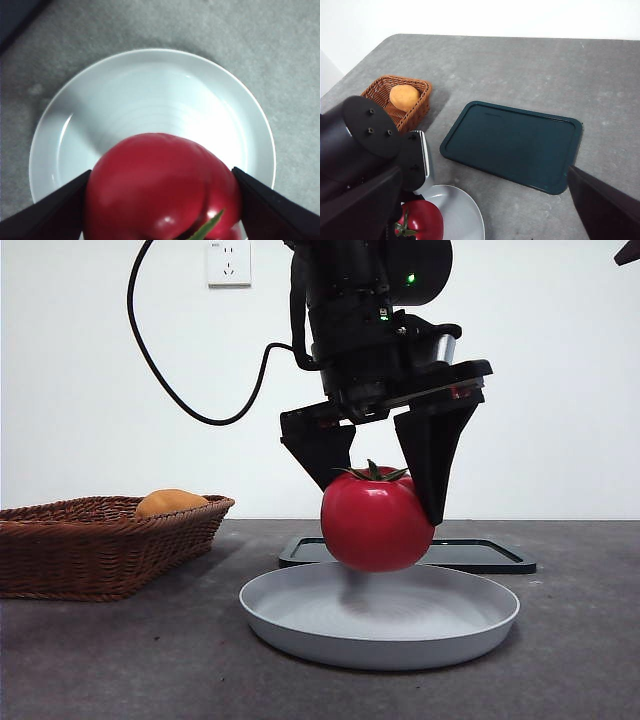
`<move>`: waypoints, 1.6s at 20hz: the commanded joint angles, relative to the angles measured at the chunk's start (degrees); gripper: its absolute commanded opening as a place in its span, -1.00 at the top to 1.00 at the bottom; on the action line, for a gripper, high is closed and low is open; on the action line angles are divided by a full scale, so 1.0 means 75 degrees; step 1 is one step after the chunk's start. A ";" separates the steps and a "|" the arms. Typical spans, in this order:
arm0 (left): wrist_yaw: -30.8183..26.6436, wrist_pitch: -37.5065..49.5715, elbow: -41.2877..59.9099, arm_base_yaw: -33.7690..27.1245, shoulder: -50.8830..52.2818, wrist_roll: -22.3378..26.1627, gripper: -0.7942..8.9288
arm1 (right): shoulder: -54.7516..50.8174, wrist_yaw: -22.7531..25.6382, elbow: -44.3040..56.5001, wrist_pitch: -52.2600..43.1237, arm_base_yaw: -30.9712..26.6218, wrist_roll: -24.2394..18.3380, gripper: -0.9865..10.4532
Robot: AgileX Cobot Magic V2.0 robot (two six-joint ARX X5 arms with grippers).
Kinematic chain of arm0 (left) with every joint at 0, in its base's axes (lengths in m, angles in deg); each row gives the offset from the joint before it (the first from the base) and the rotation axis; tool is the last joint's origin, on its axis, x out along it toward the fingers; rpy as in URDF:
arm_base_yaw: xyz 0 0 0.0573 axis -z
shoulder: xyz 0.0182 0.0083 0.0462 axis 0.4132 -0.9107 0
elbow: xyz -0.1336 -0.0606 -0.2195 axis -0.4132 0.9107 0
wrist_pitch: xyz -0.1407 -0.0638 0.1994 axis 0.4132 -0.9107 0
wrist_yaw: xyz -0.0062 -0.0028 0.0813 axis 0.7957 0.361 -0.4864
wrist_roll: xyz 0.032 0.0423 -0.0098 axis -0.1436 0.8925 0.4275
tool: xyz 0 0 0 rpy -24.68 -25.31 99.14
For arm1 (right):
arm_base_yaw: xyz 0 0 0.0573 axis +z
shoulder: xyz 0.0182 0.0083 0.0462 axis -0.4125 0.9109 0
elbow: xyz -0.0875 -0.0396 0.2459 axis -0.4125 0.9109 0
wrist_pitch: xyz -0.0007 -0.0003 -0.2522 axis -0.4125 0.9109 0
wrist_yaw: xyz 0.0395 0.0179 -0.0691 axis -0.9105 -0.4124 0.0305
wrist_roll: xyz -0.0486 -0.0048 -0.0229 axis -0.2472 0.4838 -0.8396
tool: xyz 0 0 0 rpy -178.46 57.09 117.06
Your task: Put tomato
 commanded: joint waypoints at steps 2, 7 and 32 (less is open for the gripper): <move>-0.0026 0.0032 -0.0119 0.0000 -0.0254 0.0128 0.20 | 0.0044 -0.0017 -0.0128 -0.0079 0.0032 -0.0058 -0.17; -0.0020 0.0125 -0.0119 -0.0006 -0.0571 0.0128 0.20 | 0.0044 -0.0017 -0.0128 -0.0076 0.0032 -0.0058 -0.17; -0.0058 -0.3299 -0.3124 -0.0807 0.0160 0.0026 -0.53 | 0.0044 -0.0020 -0.0128 -0.0076 0.0032 -0.0058 -0.17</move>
